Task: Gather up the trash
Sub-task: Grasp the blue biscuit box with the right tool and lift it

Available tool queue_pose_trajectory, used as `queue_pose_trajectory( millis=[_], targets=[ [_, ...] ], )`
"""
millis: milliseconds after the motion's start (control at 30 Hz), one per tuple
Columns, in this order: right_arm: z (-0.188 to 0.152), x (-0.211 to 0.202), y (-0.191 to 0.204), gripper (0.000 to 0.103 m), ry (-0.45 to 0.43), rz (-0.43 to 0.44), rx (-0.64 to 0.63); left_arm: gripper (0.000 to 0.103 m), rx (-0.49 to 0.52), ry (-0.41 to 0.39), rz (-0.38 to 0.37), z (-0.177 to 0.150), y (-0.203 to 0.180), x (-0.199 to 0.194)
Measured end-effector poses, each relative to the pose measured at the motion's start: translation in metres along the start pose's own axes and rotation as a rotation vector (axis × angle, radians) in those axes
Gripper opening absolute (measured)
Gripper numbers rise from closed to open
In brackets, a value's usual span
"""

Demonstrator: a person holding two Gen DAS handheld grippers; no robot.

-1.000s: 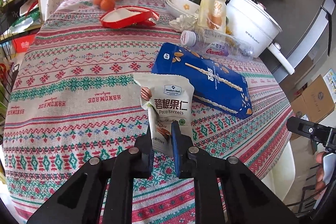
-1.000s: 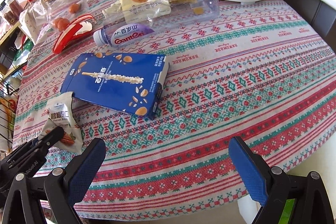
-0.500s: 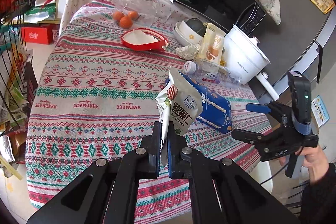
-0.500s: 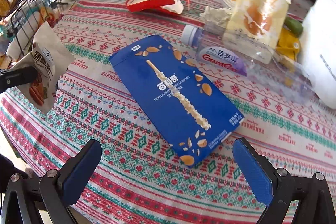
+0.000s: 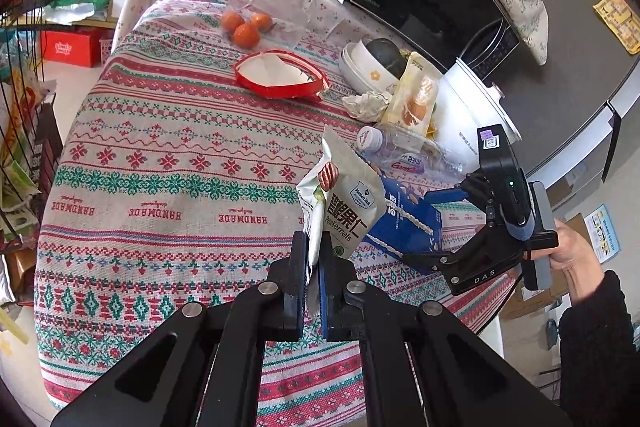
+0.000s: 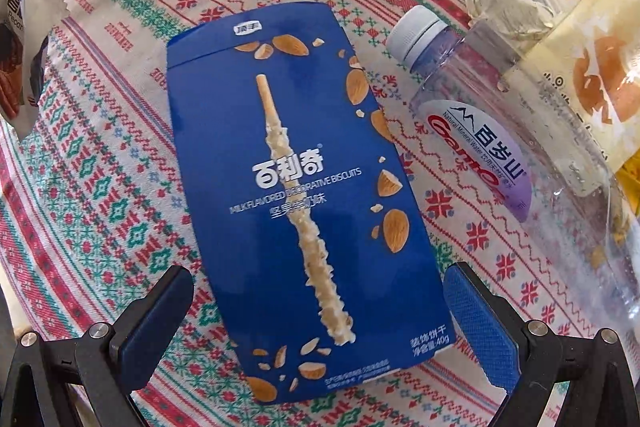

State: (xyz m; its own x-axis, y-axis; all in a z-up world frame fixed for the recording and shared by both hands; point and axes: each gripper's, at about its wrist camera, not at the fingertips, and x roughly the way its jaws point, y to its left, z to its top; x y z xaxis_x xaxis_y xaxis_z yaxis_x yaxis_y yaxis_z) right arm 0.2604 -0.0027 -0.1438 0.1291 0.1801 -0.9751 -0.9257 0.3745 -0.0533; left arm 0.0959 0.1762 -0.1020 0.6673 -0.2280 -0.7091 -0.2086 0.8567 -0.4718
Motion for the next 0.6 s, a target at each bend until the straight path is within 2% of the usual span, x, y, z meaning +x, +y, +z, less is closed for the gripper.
queue_pose_trajectory(
  millis=[200, 467, 600],
  targets=[
    [0.003, 0.027, -0.008, 0.103, 0.058, 0.038, 0.021, 0.004, 0.023, -0.001, 0.012, 0.004, -0.003, 0.004],
    [-0.005, 0.023, -0.007, 0.099, 0.004, 0.027, 0.183, 0.004, 0.006, 0.005, 0.005, 0.000, 0.002, 0.005],
    [-0.024, 0.009, 0.021, 0.098, -0.016, 0.047, 0.229, 0.004, -0.004, -0.005, 0.006, -0.003, 0.006, 0.001]
  ],
)
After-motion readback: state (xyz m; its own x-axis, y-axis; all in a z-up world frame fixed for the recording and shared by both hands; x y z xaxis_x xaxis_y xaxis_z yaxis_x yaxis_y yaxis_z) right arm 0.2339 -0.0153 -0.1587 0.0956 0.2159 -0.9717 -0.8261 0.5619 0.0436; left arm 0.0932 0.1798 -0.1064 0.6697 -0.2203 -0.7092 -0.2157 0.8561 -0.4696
